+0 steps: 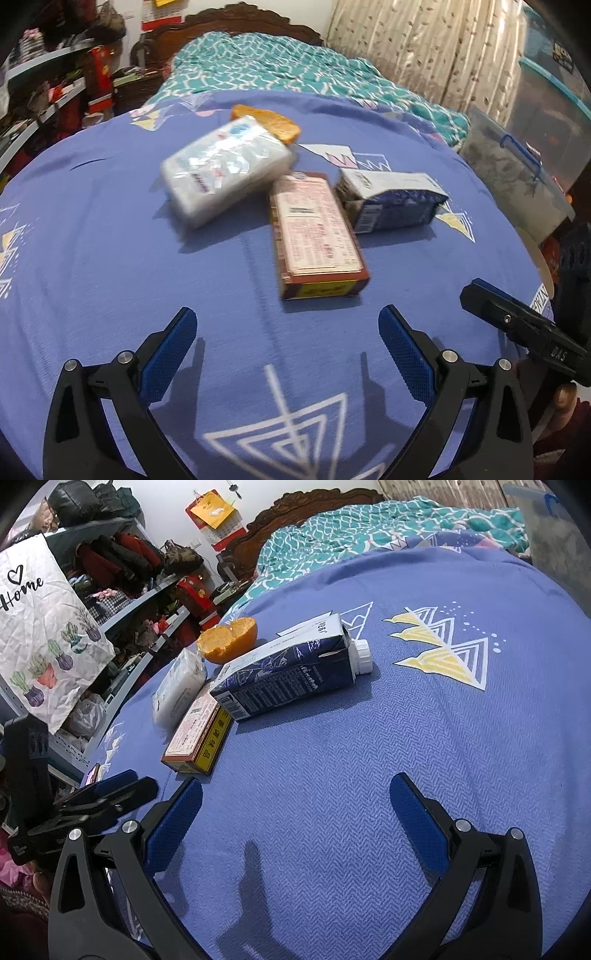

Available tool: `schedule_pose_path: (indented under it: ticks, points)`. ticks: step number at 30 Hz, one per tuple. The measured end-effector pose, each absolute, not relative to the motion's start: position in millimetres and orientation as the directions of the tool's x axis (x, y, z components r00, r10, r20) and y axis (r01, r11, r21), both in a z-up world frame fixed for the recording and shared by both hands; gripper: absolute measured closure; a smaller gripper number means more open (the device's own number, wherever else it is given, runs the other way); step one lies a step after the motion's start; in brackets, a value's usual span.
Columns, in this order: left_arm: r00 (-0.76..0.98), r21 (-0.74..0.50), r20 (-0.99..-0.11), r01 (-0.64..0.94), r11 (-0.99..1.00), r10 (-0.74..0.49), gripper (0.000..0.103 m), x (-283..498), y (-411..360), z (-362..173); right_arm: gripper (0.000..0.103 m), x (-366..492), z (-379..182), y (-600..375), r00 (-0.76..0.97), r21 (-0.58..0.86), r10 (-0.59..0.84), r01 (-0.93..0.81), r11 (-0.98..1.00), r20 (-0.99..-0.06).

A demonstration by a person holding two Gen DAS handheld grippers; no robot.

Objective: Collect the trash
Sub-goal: 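Move both open tools back over the bed toward the remaining items, then grasp the red-brown box with the left tool while the right tool grasps the blue milk carton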

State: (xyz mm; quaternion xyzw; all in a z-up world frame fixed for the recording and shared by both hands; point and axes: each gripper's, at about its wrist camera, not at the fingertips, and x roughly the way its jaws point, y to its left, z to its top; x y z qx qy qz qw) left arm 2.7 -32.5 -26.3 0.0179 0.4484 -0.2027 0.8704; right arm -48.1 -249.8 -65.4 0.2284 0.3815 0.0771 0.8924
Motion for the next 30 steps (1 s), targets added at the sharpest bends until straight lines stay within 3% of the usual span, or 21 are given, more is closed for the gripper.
schedule_pose_path:
  ticks: [4,11,12,15,18,21,24,30]
  points:
    - [0.514,-0.124,-0.794,0.387,0.914,-0.325,0.009,11,-49,-29,0.003,-49,-60,-250,0.699,0.439,0.286,0.043,0.898,-0.655]
    - [0.513,-0.099,-0.805,0.377,0.921,-0.297,0.011,38,-69,-31,0.013,-16,-6,-264,0.779,0.311,0.220,-0.033,0.950,-0.587]
    - [0.509,-0.101,-0.807,0.377,0.920,-0.298,0.014,40,-70,-31,0.013,-3,-1,-265,0.783,0.285,0.211,-0.045,0.957,-0.585]
    - [0.470,-0.111,-0.831,0.383,0.917,-0.297,0.042,44,-76,-39,0.013,29,0,-270,0.761,0.257,0.210,-0.058,0.965,-0.614]
    - [0.477,-0.095,-0.826,0.404,0.910,-0.299,0.044,37,-74,-38,0.014,62,-4,-280,0.734,0.298,0.240,-0.054,0.953,-0.635]
    - [0.465,-0.113,-0.824,0.425,0.898,-0.323,0.044,28,-65,-37,0.026,88,-13,-283,0.687,0.324,0.265,-0.046,0.945,-0.677]
    - [0.446,-0.135,-0.820,0.457,0.879,-0.358,0.044,14,-54,-36,0.047,92,-31,-277,0.618,0.352,0.315,-0.067,0.934,-0.720]
    - [0.409,-0.183,-0.821,0.474,0.861,-0.399,0.043,-3,-34,-38,0.049,38,-34,-268,0.589,0.388,0.369,-0.101,0.916,-0.719]
